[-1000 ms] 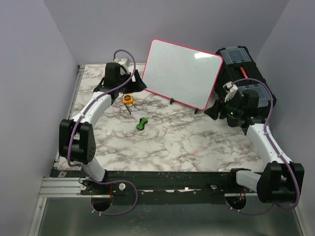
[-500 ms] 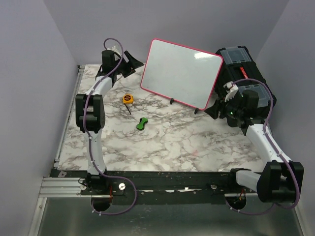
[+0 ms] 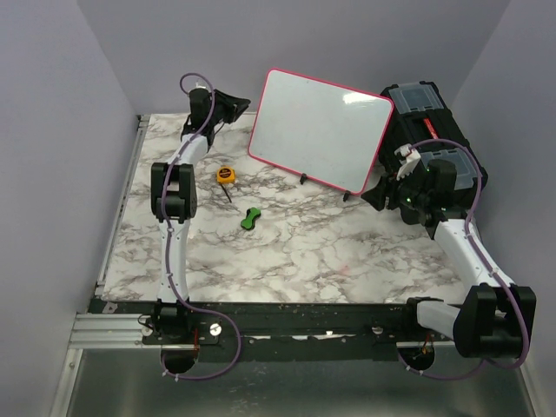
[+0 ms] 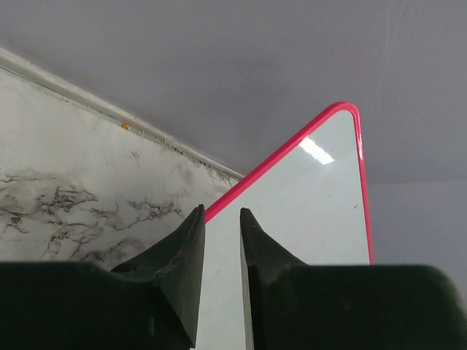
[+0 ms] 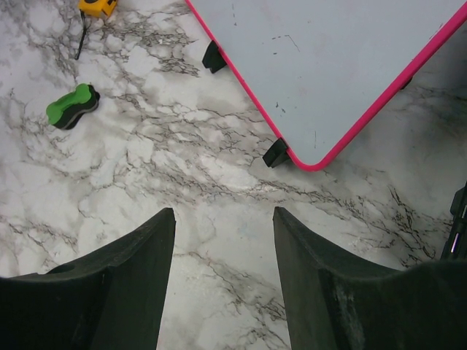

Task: Erase the whiteboard
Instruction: Move the whiteboard to the center of the board.

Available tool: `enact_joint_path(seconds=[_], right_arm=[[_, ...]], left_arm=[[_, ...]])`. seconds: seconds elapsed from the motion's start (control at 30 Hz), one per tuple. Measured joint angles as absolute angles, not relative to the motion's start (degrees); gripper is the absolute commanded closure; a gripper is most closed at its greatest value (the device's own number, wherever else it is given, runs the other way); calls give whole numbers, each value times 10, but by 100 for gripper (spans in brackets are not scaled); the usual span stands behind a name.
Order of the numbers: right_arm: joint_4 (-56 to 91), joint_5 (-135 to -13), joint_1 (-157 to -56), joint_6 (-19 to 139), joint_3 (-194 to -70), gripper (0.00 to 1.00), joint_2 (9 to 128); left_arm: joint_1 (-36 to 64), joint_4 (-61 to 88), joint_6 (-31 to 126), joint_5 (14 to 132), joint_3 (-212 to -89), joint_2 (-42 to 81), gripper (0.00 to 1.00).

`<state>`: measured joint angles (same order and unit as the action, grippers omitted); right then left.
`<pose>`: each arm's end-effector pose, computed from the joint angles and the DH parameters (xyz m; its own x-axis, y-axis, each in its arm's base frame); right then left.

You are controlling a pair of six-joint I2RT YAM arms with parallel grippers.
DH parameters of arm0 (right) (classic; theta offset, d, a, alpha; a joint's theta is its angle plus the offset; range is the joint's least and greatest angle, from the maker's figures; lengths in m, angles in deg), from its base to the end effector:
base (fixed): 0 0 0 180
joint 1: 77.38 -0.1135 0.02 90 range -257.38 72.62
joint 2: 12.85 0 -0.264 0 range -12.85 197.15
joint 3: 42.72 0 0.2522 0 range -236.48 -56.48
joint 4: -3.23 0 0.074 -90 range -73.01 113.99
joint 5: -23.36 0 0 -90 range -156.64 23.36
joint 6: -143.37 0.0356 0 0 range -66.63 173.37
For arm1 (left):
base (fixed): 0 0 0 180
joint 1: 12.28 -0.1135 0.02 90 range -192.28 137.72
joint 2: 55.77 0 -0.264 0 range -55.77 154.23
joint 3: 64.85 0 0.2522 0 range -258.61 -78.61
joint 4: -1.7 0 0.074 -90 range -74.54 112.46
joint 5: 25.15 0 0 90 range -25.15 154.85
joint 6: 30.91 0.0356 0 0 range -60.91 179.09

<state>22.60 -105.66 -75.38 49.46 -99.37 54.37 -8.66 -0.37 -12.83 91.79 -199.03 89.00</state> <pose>0.2544 0.0135 0.2599 -0.4623 -0.0369 -0.8860 -0.5509 0.7948 0.2544 0.5859 -0.0532 0.2038 -0.5245 -0.8160 -0.2431 0.0157 0.2762 -0.9610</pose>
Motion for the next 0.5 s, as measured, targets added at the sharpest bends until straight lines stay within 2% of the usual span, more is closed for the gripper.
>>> enact_joint_path(seconds=[0.5], right_arm=[[226,-1051,-754,495,-994,42,544]], left_arm=[[-63,117,-125,837,-2079,921,83]])
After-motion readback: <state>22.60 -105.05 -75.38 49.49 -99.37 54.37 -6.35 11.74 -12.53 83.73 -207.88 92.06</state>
